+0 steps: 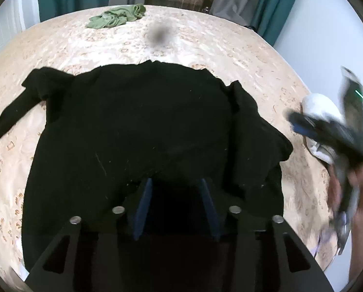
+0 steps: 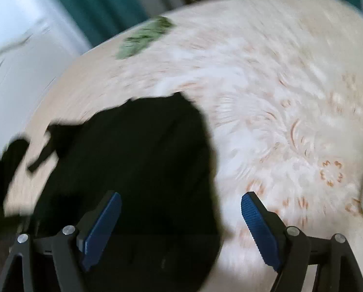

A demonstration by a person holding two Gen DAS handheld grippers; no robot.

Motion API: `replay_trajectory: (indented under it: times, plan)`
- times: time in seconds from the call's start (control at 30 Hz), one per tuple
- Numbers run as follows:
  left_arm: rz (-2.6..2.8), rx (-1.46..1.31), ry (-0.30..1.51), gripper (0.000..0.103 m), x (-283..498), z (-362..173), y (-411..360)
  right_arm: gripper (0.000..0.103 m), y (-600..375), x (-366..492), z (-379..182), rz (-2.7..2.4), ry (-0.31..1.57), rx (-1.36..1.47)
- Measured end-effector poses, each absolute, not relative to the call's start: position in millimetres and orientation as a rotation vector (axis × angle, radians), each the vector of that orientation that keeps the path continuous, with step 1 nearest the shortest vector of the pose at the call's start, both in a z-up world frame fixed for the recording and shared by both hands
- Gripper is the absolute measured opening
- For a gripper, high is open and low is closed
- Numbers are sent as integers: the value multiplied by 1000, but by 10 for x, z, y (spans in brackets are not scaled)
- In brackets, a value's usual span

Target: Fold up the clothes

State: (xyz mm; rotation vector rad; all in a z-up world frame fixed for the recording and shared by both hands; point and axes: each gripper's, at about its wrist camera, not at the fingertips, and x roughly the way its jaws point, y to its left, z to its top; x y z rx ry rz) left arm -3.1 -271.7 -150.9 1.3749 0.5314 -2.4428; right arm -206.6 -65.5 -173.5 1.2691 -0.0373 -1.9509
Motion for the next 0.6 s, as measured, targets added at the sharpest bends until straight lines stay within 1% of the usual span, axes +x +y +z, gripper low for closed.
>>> replay_trajectory:
  times: [0.1, 0.23, 0.27, 0.3, 0.33, 0.37, 0.4, 0.5, 0.6]
  plan:
    - [-2463, 1366, 466, 51, -2, -1476, -2635, 83, -952, -2513, -1971, -1930, -34, 1413]
    - [-2485, 1368, 421, 53, -70, -1494, -2632, 81, -1356, -2693, -2181, -1869, 133, 1447]
    - [-2490, 1371, 419, 53, -77, -1495, -2627, 79, -1434, -2703, -2214, -1852, 170, 1445]
    - [-2495, 1374, 418, 53, -78, -1497, -2620, 64, -1512, -2713, -2248, -1835, 206, 1444]
    - [-2499, 1375, 416, 53, -78, -1502, -2615, 31, -1590, -2723, -2281, -1817, 242, 1442]
    - [-2503, 1376, 414, 53, -75, -1508, -2612, 12, -1646, -2734, -2296, -1811, 279, 1436]
    - [-2506, 1380, 413, 53, -72, -1521, -2613, 7, -1642, -2748, -2260, -1835, 318, 1418]
    - [-2505, 1396, 426, 53, -36, -1565, -2640, 3, -1557, -2856, -2166, -1902, 395, 1385]
    - [-2498, 1406, 449, 53, -2, -1585, -2694, 4, -1318, -3016, -2249, -2098, 541, 1425]
